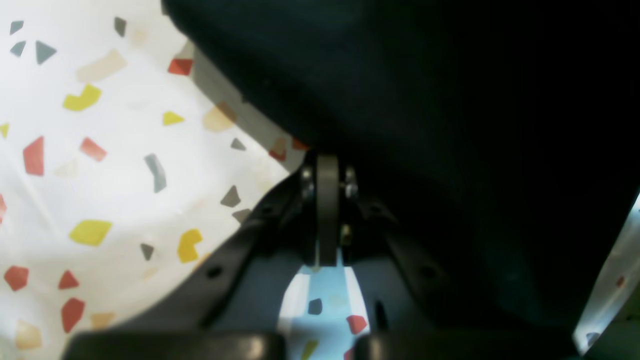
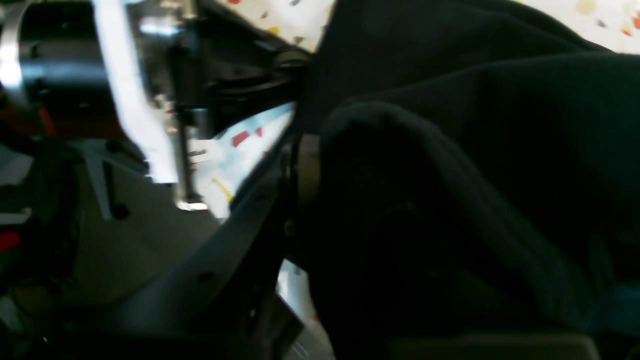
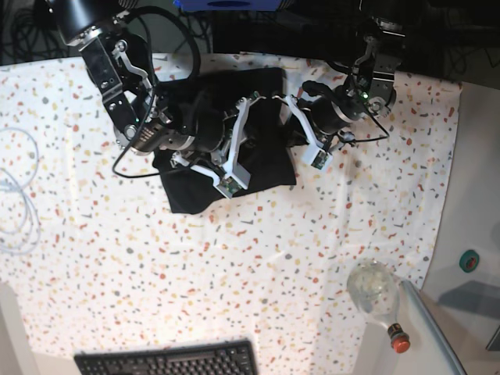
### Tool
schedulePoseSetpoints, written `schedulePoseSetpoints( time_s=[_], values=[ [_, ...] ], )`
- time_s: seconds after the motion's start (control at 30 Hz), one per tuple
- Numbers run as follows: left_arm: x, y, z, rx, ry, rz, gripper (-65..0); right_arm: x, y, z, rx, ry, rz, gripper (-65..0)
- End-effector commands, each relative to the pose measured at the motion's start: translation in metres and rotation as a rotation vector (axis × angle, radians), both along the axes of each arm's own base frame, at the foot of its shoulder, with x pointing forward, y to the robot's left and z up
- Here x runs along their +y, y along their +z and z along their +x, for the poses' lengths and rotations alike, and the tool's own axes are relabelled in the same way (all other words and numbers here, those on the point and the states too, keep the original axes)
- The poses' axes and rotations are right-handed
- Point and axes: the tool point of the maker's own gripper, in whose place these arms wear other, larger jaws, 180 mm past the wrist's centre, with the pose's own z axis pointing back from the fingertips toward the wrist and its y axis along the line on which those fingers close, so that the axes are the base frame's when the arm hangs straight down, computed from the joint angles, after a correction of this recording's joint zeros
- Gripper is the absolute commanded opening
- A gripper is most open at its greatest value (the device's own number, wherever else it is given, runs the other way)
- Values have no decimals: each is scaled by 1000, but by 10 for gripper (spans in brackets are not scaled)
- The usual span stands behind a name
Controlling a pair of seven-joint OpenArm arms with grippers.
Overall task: Layout the t-shirt on the table in an organized manner, then fold the t-shirt properly
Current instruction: 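Fold the shirt end with the right gripper over toward the left gripper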
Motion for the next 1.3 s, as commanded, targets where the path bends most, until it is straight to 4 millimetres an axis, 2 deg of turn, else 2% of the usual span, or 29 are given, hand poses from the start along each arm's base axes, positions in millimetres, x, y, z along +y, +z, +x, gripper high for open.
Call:
schedulePoseSetpoints(
  time_s=[0.0, 0.27, 0.57, 0.63, 0.73, 0.8, 0.83, 0.93, 1.03, 1.17, 1.27],
  values=[
    [-2, 9, 8, -34, -1, -19, -650, 11, 15, 7, -35, -6, 49, -650],
    [-2, 8, 8, -33, -1, -21, -650, 22, 15, 13, -26, -18, 42, -650],
    [1, 9, 3, -32, 2, -16, -650, 32, -2, 8, 40, -28, 40, -650],
    [22, 13, 5, -47, 42, 7, -650, 32, -2, 8, 40, -28, 40, -650],
    [69, 24, 4, -78, 149, 50, -650, 32, -2, 6, 40, -29, 44, -431],
    [102, 30, -1, -90, 220, 90, -650, 35, 0, 7, 26, -29, 56, -342],
    [119, 34, -4, -96, 254, 111, -650, 36, 1, 8, 21, -30, 61, -318],
    [165, 42, -18, -102, 346, 174, -650, 37, 2, 7, 18, -28, 64, -309],
    [209, 49, -34, -99, 443, 231, -650, 49, 2, -4, 18, 22, 64, -309],
    [247, 60, -45, -112, 540, 274, -650, 57, 1, -12, 22, 55, 62, -309],
    [266, 57, -57, -47, 586, 310, -650, 63, 0, -19, 36, 47, 48, -309]
  ],
)
